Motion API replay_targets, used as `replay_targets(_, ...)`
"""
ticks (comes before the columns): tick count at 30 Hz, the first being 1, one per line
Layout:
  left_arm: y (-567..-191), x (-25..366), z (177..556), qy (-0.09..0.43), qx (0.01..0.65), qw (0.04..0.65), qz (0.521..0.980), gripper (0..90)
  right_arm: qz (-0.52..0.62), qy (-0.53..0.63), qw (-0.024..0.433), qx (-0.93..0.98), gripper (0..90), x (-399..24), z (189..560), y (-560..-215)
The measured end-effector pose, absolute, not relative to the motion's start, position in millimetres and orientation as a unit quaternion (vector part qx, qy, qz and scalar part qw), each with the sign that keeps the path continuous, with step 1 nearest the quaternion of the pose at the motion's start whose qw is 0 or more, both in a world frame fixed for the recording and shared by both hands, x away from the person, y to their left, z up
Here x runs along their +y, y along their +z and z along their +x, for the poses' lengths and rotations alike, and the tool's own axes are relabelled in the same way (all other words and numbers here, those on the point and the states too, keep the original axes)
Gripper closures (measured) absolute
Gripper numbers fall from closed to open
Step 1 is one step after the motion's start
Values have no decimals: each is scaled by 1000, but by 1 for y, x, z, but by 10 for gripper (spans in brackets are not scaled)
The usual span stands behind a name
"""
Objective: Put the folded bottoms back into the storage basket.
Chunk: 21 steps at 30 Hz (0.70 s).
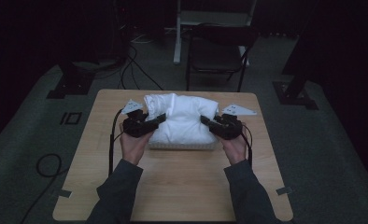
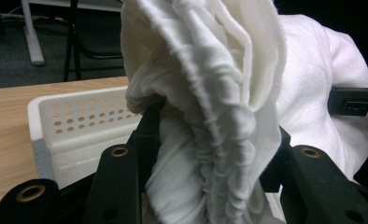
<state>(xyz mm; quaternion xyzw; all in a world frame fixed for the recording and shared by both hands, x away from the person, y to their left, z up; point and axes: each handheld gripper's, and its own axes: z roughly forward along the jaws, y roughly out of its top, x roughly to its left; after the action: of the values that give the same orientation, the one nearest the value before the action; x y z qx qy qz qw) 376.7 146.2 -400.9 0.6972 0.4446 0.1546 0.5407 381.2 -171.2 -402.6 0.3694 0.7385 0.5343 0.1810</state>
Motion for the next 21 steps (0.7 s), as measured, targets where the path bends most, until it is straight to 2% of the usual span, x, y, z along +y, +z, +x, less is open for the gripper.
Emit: replay_targets(21, -411, 146, 403, 153, 463, 535, 690, 549, 386, 520, 186, 739, 708, -165, 402, -407)
